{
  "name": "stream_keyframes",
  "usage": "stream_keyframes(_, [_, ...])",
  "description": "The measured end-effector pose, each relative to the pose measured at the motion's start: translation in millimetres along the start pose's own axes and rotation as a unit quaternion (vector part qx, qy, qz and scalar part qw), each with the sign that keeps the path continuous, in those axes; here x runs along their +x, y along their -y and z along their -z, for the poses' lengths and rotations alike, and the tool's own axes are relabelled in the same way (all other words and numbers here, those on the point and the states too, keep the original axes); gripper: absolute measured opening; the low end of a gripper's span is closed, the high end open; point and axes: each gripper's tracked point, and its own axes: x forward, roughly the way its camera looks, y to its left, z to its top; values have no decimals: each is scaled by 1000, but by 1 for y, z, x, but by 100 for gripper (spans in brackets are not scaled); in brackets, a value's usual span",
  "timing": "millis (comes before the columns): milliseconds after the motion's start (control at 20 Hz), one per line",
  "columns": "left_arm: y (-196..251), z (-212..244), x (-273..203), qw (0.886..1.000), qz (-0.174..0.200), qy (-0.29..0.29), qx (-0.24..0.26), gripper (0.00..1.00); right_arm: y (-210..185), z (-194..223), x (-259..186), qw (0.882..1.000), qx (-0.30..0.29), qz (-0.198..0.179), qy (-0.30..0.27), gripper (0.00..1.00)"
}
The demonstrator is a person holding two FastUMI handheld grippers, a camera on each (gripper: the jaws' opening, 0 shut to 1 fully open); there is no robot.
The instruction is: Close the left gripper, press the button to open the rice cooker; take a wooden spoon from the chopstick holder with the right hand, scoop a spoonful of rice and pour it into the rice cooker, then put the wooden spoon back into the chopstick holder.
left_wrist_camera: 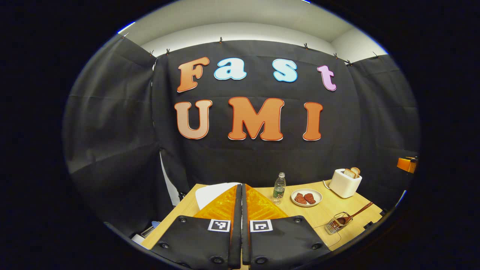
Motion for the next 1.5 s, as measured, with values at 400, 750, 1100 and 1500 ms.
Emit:
stream_keyframes(400, [-2,46,88,999,13,-52,6,5,-3,9,4,1000,-4,5,-15,94])
stream_keyframes(750, [-7,128,154,987,20,-156,-15,6,2,19,8,999,-7,20,-29,94])
stream_keyframes(1100, [-14,170,171,976,18,-215,-10,6,10,31,11,998,14,33,-46,94])
stream_keyframes(1500, [-13,171,165,975,12,-219,-23,7,4,34,14,998,22,29,-46,94])
